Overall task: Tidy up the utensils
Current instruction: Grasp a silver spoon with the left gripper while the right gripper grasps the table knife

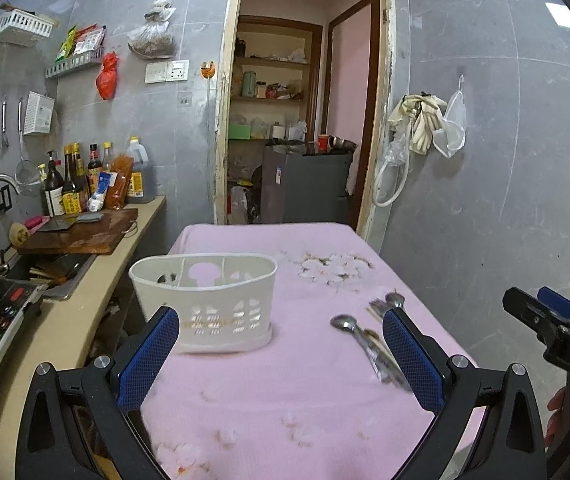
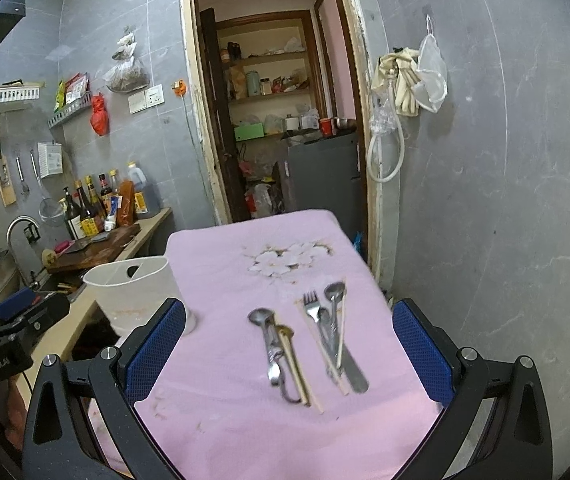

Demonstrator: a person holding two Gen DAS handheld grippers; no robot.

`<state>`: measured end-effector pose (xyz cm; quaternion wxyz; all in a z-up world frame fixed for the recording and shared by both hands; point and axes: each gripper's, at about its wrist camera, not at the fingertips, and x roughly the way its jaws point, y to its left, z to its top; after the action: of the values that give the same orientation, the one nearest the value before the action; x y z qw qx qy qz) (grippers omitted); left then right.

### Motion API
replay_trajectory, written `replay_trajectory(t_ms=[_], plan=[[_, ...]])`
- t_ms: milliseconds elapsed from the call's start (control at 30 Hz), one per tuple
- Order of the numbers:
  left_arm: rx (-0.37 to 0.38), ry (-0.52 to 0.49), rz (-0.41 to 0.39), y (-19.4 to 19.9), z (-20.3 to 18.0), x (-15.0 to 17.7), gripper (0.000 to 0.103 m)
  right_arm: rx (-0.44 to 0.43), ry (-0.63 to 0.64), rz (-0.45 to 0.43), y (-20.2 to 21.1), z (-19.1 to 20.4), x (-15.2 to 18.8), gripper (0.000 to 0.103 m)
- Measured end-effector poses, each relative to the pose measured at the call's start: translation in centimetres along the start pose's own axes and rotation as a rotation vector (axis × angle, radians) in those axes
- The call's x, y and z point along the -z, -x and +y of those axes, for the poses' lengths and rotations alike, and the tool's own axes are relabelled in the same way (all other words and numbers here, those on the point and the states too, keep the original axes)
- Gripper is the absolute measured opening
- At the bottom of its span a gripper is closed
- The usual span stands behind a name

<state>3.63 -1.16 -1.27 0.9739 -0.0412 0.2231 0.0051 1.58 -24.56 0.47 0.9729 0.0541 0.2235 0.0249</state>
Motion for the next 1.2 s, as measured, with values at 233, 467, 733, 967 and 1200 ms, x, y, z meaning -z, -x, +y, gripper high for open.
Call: replay_trajectory(t_ms=[233, 467, 733, 967, 1200], plan=[[-0.03, 0.009, -0.011, -4.5, -2.2, -1.7, 0.103, -0.024, 0.041, -0.035, -3.1, -2.1, -3.0, 0.102], [-0.051, 0.036, 0.077, -10.9, -4.6, -2.2, 0.103, -0.092, 0.055, 0.054, -9.9, -5.6, -5.1, 0.102], [-0.043, 0.078, 0.242, -18.2, -7.1, -0.2, 0.103, -0.209, 0.042, 0.249, -18.8, -8.9, -3.7, 0.102], [-0.042, 0.138, 0.378, -23.6, -7.9, 2.4, 0.088, -0.317, -0.001, 0.421, -26.4, -9.8, 0.4, 0.065], [0.04, 0.263, 0.533, -26.8, -7.1, 4.2, 0.067, -0.376, -0.046, 0.528, -31.7, -9.1, 2.8, 0.051]])
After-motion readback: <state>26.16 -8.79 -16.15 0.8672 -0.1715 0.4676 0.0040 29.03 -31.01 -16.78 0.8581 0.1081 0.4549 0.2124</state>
